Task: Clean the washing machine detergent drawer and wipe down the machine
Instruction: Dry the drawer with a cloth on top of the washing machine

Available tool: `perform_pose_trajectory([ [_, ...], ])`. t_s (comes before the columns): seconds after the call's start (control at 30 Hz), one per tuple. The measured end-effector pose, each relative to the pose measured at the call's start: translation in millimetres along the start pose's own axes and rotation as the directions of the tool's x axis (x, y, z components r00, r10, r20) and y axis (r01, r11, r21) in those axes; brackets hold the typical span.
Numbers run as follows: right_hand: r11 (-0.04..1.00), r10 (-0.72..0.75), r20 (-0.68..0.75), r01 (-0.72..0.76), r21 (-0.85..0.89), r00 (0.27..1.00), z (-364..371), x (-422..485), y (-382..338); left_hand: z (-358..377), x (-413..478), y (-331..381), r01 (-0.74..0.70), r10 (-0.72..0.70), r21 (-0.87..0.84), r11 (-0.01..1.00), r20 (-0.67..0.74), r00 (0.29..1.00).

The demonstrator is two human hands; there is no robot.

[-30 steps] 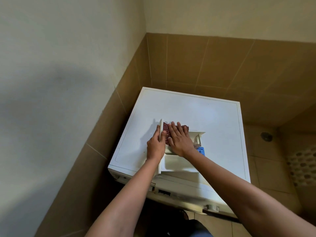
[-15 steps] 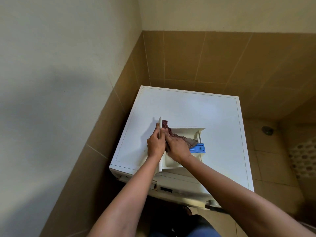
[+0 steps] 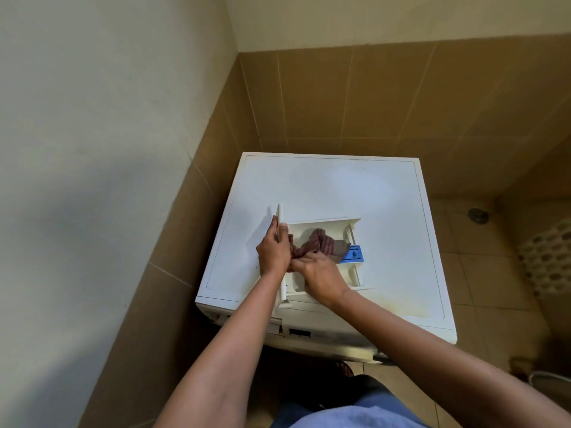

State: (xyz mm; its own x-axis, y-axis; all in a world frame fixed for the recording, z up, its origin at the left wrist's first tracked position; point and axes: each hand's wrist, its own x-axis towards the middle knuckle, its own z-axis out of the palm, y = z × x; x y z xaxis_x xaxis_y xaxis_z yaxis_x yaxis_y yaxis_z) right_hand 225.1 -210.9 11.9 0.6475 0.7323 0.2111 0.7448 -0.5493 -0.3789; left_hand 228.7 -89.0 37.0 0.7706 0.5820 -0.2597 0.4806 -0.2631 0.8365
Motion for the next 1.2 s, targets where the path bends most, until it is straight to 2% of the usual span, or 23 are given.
perform_pose_trajectory([
  [0.1, 0.999, -0.011, 0.005, 0.011, 0.05, 1.0, -1.3, -19.7, -2.9, -1.6, -2.9, 3.6, -0.012, 0.012, 0.027, 1.0, -0.001, 1.0],
  [0.37, 0.986, -0.064, 0.234, 0.025, 0.165, 0.97, -21.1, -45.4, 19.9, -3.1, -6.1, 4.8, -0.039, 0.039, 0.062, 0.997, -0.003, 0.999],
  [0.43, 0.973, -0.048, 0.305, -0.025, 0.231, 0.951, -30.6, -37.8, 34.5, -4.4, -6.8, 4.5, -0.036, 0.035, 0.063, 0.997, 0.013, 0.999],
  [0.53, 0.94, 0.066, 0.432, -0.202, 0.277, 0.9, -45.6, -30.8, 52.2, -6.1, -6.6, 3.5, -0.01, 0.009, 0.034, 0.999, 0.032, 0.999],
  [0.57, 0.89, 0.136, 0.407, -0.292, 0.351, 0.903, -50.1, -30.3, 52.8, -6.5, -6.2, 3.1, 0.018, -0.018, 0.013, 1.0, 0.036, 0.999],
  [0.63, 0.682, 0.339, 0.277, -0.437, 0.587, 0.899, -56.8, -28.4, 40.3, -8.0, -7.6, 3.0, 0.095, -0.093, -0.042, 0.995, 0.05, 0.994],
  [0.67, 0.582, 0.445, 0.197, -0.449, 0.678, 0.874, -57.4, -27.1, 30.4, -9.2, -8.8, 2.7, 0.121, -0.117, -0.073, 0.99, 0.055, 0.992],
  [0.73, 0.474, 0.574, 0.117, -0.445, 0.76, 0.811, -50.5, -22.3, 10.6, -12.8, -10.4, 1.9, 0.149, -0.142, -0.138, 0.979, 0.06, 0.988],
  [0.77, 0.417, 0.584, 0.15, -0.454, 0.788, 0.798, -45.8, -19.4, 2.7, -14.4, -11.5, 0.2, 0.166, -0.157, -0.165, 0.972, 0.068, 0.985],
  [0.83, 0.342, 0.467, 0.32, -0.502, 0.794, 0.825, -36.9, -15.9, -12.8, -16.8, -16.4, -2.6, 0.21, -0.191, -0.158, 0.965, 0.125, 0.974],
  [0.87, 0.43, 0.37, 0.388, -0.526, 0.734, 0.844, -30.2, -15.3, -17.6, -16.1, -19.3, -5.0, 0.222, -0.2, -0.124, 0.967, 0.168, 0.965],
  [0.9, 0.626, 0.27, 0.425, -0.493, 0.604, 0.864, -23.1, -14.9, -20.1, -14.1, -22.4, -8.4, 0.22, -0.198, -0.089, 0.971, 0.202, 0.959],
  [0.93, 0.811, 0.191, 0.436, -0.392, 0.434, 0.879, -16.1, -15.1, -21.4, -11.9, -26.8, -10.0, 0.205, -0.185, -0.071, 0.976, 0.215, 0.959],
  [0.97, 0.923, 0.142, 0.413, -0.271, 0.273, 0.899, -9.6, -16.3, -21.9, -9.6, -29.9, -11.7, 0.184, -0.169, -0.06, 0.981, 0.204, 0.964],
  [1.0, 0.969, 0.112, 0.385, -0.186, 0.162, 0.916, -5.3, -18.9, -22.3, -7.9, -32.6, -13.2, 0.172, -0.161, -0.051, 0.984, 0.182, 0.97],
  [1.03, 0.978, 0.117, 0.351, -0.169, 0.122, 0.929, -3.6, -21.1, -22.0, -7.1, -34.5, -12.6, 0.166, -0.158, -0.041, 0.985, 0.158, 0.975],
  [1.1, 0.956, 0.168, 0.268, -0.222, 0.189, 0.949, -1.6, -24.0, -17.2, -6.0, -36.2, -10.3, 0.183, -0.178, -0.026, 0.983, 0.125, 0.976],
  [1.2, 0.95, 0.186, 0.257, -0.24, 0.199, 0.948, -4.7, -19.0, -15.5, -5.6, -36.7, -6.2, 0.206, -0.205, -0.005, 0.978, 0.09, 0.975],
])
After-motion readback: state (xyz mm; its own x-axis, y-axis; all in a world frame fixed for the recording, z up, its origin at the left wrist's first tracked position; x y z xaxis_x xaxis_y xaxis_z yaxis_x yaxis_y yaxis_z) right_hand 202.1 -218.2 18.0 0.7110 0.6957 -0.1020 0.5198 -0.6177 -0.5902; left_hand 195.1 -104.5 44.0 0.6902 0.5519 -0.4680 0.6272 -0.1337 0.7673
